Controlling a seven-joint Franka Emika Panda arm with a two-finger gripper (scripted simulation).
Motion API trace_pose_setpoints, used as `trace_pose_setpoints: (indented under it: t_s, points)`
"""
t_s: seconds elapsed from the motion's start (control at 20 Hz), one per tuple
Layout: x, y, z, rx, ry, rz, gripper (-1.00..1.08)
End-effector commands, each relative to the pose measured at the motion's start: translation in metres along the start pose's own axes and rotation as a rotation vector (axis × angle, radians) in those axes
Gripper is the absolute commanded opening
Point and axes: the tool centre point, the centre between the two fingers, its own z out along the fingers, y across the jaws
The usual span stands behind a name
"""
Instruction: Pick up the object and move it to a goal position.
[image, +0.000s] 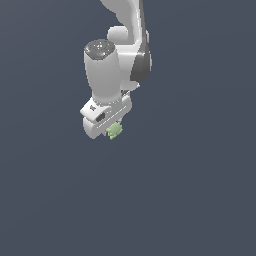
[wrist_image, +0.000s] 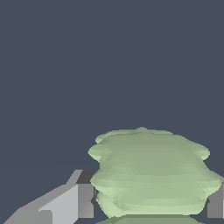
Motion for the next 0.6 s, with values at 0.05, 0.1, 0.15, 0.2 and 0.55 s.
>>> trace_pose_setpoints:
  t_s: [0.05, 0.1, 0.15, 0.2, 0.55]
  points:
    - [-0.02, 0.007, -0.024, 0.001, 0.0, -0.001, -1.0]
    - [-0.025, 0.009, -0.03, 0.001, 0.0, -0.001, -1.0]
    - [-0.029, 0.011, -0.035, 0.001, 0.0, -0.001, -1.0]
    - [-0.033, 0.013, -0.039, 0.001, 0.0, -0.001, -1.0]
    - [-0.045, 0.019, -0.054, 0.001, 0.0, -0.001, -1.0]
